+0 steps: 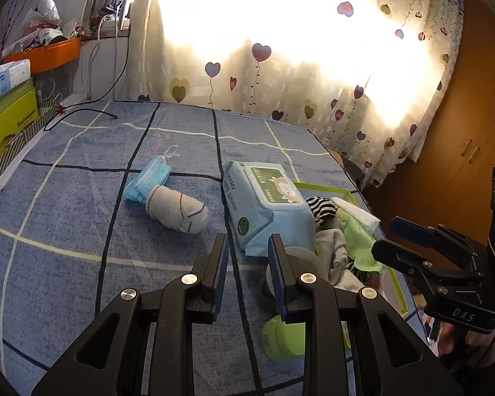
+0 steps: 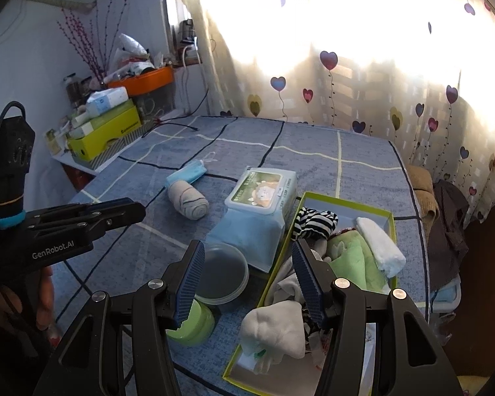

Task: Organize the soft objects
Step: 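Withdraw both grippers from the tray toward the mask and rolled bandage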

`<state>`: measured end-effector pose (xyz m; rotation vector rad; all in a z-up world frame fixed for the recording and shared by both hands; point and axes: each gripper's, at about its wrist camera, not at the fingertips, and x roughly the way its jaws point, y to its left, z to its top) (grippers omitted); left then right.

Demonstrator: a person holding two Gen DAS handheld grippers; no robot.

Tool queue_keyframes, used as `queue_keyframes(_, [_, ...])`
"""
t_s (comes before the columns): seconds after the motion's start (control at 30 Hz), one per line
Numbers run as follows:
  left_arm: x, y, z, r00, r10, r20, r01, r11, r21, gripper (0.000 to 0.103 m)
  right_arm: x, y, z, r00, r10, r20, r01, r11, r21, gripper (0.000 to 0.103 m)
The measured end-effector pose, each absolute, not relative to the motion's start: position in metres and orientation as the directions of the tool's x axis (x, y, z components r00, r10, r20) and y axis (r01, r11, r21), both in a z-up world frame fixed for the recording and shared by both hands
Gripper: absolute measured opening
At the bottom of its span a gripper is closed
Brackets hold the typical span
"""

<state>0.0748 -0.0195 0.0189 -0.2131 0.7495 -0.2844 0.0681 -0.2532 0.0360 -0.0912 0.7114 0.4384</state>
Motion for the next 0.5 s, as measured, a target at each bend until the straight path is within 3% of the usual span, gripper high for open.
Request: queue_keyframes(0.5, [0.09, 0.03, 0.004, 0.711, -0.258, -0.654, 0.077, 0.953, -0.292, 0.026, 0.106, -0.193, 0.034, 0.598, 0.423, -0.681, -0.56, 0.828, 0.023, 0.055])
